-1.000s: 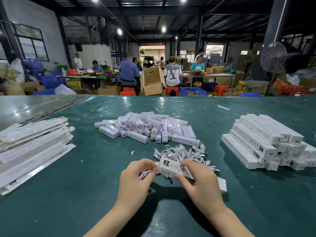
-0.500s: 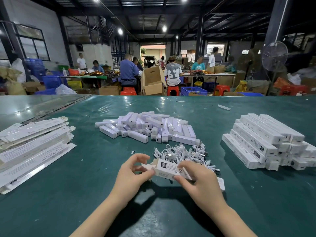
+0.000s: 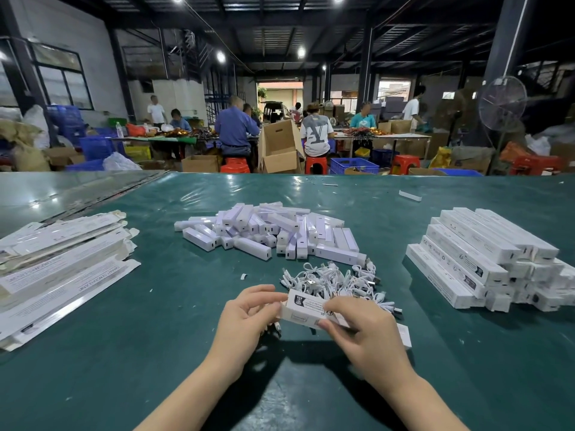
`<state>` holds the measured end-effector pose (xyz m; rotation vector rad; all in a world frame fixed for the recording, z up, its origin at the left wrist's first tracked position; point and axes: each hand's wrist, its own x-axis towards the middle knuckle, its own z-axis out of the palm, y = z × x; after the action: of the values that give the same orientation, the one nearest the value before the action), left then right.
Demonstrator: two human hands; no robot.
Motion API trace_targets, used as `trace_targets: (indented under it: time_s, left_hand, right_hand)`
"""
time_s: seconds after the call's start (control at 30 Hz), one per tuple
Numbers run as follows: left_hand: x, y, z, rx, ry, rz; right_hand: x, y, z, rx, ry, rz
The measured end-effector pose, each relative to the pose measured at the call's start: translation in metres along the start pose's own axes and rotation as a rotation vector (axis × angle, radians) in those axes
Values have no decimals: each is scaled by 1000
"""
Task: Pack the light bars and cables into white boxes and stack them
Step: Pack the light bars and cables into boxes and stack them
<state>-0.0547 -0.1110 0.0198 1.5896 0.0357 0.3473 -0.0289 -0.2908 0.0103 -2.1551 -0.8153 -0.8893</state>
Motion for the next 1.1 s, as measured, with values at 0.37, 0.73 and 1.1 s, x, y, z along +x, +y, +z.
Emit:
trace_targets:
  time_s: [0.37, 0.73, 1.1]
  left_hand:
    - [2, 1, -2, 25, 65, -101]
    - [4, 5, 4, -550, 15, -501]
    - [0, 11, 8, -443, -9, -392]
  right_hand:
    - [1, -4, 5, -68, -65, -114]
    - [1, -11, 7, -64, 25, -126]
    - [3, -15, 7, -222, -93, -118]
